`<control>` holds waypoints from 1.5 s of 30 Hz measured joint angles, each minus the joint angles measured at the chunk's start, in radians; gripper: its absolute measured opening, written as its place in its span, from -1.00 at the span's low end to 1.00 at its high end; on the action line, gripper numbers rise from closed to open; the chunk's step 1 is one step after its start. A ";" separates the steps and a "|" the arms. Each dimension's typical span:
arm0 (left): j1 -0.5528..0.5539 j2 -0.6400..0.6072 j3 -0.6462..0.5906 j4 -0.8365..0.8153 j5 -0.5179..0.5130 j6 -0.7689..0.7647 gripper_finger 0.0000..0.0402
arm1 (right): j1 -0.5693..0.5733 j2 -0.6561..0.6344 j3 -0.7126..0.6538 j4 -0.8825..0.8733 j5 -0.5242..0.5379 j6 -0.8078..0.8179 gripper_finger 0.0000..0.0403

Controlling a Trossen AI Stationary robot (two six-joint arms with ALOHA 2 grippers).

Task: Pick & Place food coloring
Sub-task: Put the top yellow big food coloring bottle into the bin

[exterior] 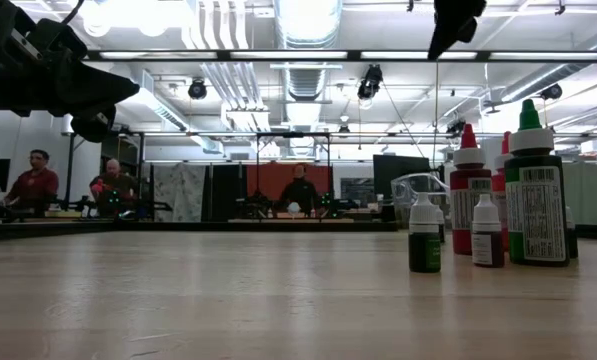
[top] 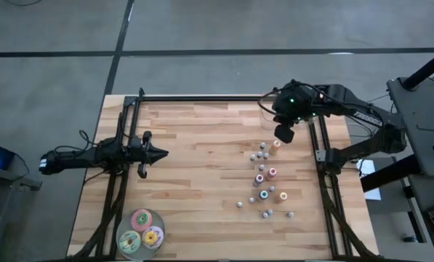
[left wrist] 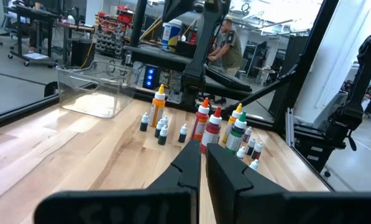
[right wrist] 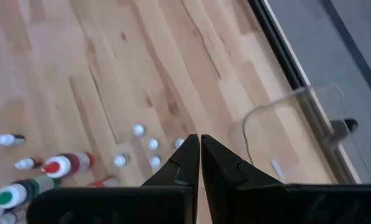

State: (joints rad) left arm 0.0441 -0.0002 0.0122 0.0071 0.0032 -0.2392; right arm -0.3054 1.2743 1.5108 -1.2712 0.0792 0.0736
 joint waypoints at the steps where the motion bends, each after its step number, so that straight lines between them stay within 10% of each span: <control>1: 0.000 0.000 0.000 0.000 0.000 0.000 -1.00 | -0.004 0.000 0.000 -0.007 0.000 -0.004 -0.96; 45: 0.000 0.000 0.000 0.000 0.000 0.000 -1.00 | -0.011 0.109 -0.095 -0.128 -0.010 -0.103 -0.82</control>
State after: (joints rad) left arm 0.0441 -0.0002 0.0124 0.0071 0.0036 -0.2393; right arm -0.3164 1.3837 1.4157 -1.3996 0.0687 -0.0295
